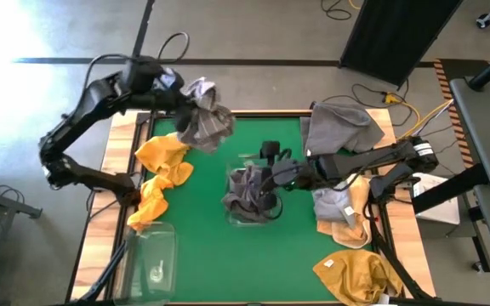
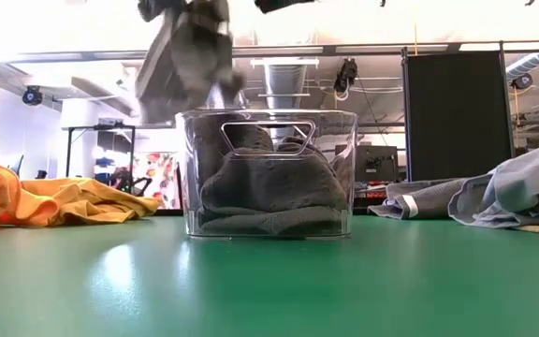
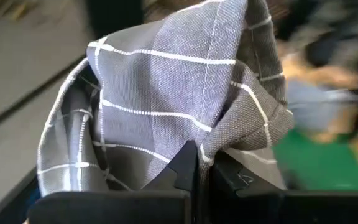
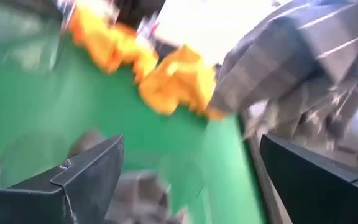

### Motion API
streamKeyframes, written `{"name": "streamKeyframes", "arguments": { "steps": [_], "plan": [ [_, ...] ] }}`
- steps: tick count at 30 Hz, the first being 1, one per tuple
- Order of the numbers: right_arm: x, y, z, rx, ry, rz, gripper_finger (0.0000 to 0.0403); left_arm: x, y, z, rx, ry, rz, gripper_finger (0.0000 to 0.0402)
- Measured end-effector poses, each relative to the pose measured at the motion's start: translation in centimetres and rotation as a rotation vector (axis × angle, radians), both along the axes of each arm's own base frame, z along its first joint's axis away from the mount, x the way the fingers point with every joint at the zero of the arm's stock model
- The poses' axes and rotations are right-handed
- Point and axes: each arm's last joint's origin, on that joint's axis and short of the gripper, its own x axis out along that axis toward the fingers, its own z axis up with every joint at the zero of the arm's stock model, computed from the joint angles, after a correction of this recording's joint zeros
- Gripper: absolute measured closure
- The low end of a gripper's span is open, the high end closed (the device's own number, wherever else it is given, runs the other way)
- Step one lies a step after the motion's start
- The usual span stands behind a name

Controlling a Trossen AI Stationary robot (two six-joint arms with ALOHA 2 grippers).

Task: Sort towels by color in basket
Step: Put the gray checkered towel into the top transparent bin

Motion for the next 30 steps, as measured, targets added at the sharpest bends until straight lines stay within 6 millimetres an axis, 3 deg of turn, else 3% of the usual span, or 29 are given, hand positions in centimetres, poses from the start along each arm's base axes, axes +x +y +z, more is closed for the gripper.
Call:
{"name": "streamKeyframes", "arguments": {
  "steps": [5,10,16,21,25,30],
  "plan": [
    [-0.7,-0.1,2.3,-0.036,-0.121,0.024,0.0035,1.6,-4.2,1.4,0.048,-0.14,-0.213,0.0401],
    [-1.4,-0.9,3.7,-0.058,-0.195,-0.1,0.0035,4.9,-7.9,1.7,0.088,-0.252,-0.402,0.0401],
    [-1.4,-1.0,4.2,-0.014,-0.261,-0.118,0.0035,8.6,-11.9,0.6,0.165,-0.281,-0.596,0.0401],
    [-1.4,-0.7,4.3,0.039,-0.262,-0.042,0.0044,10.4,-14.3,-0.6,0.222,-0.305,-0.696,0.0402],
    [-1.6,-0.2,3.6,0.076,-0.201,-0.023,0.0097,11.2,-14.9,-3.4,0.263,-0.317,-0.658,0.0402],
    [-2.0,0.1,2.5,0.1,-0.085,-0.017,0.0222,10.9,-14.5,-7.5,0.298,-0.413,-0.599,0.0401]
  ]
}}
